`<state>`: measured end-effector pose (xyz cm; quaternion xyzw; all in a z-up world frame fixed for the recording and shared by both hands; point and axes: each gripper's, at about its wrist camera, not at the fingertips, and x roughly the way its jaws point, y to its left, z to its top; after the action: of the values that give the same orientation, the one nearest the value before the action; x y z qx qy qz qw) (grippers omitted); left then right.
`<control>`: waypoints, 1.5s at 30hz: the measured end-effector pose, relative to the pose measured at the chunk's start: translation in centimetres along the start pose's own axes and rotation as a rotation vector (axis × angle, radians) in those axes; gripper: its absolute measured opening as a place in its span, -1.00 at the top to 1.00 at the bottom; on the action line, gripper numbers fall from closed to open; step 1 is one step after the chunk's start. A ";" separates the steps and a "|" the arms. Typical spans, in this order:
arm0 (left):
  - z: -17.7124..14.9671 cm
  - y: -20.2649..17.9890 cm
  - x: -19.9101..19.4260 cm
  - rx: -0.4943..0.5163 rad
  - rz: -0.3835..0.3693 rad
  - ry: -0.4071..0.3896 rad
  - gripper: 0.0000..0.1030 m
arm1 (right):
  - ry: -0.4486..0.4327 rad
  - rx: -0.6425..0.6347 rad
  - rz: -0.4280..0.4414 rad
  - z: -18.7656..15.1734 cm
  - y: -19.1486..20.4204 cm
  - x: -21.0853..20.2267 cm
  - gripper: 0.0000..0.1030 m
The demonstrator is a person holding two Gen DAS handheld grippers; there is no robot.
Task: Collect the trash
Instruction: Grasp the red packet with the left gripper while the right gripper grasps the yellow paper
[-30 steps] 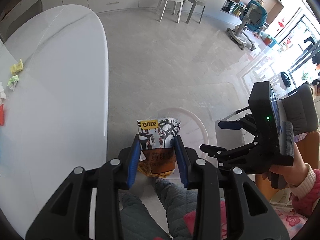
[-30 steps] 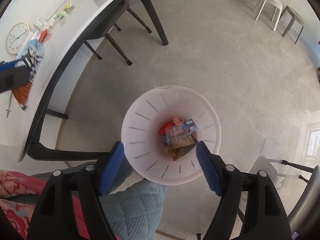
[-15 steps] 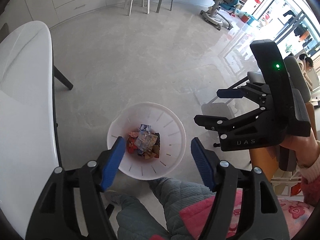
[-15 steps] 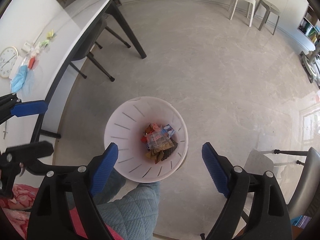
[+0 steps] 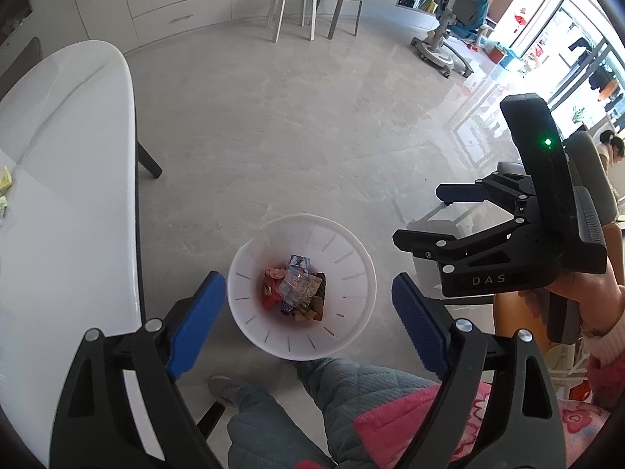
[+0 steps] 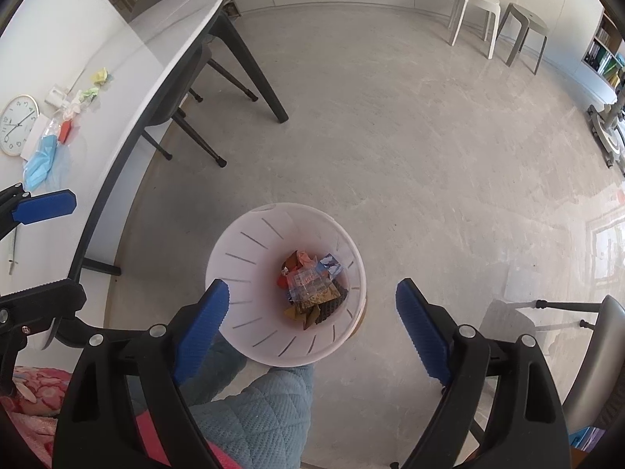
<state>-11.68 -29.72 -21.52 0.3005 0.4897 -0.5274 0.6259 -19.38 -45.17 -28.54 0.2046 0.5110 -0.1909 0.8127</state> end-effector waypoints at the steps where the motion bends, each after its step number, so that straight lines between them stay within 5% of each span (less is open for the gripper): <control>1: 0.0 0.4 -0.2 -0.014 0.006 -0.004 -0.64 | -0.003 -0.007 0.001 0.2 0.2 -0.1 -0.71; 13: -3.1 10.1 -6.6 -0.327 0.148 -0.108 -0.85 | -0.082 -0.127 0.042 5.3 6.3 -3.1 -0.95; 27: -12.9 27.4 -14.0 -0.589 0.322 -0.168 -0.85 | -0.138 -0.200 0.114 11.1 20.4 -1.6 -0.95; 35: -16.9 33.5 -15.6 -0.702 0.302 -0.198 -0.85 | -0.123 -0.264 0.150 12.4 28.8 0.2 -0.95; 45: -16.3 34.0 -14.5 -0.711 0.254 -0.202 -0.85 | -0.089 -0.423 0.146 13.8 34.1 1.8 -0.95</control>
<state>16.51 -0.95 -18.36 0.0695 0.5367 -0.2700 0.7964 9.46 -23.84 -20.04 0.0575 0.4871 -0.0292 0.8710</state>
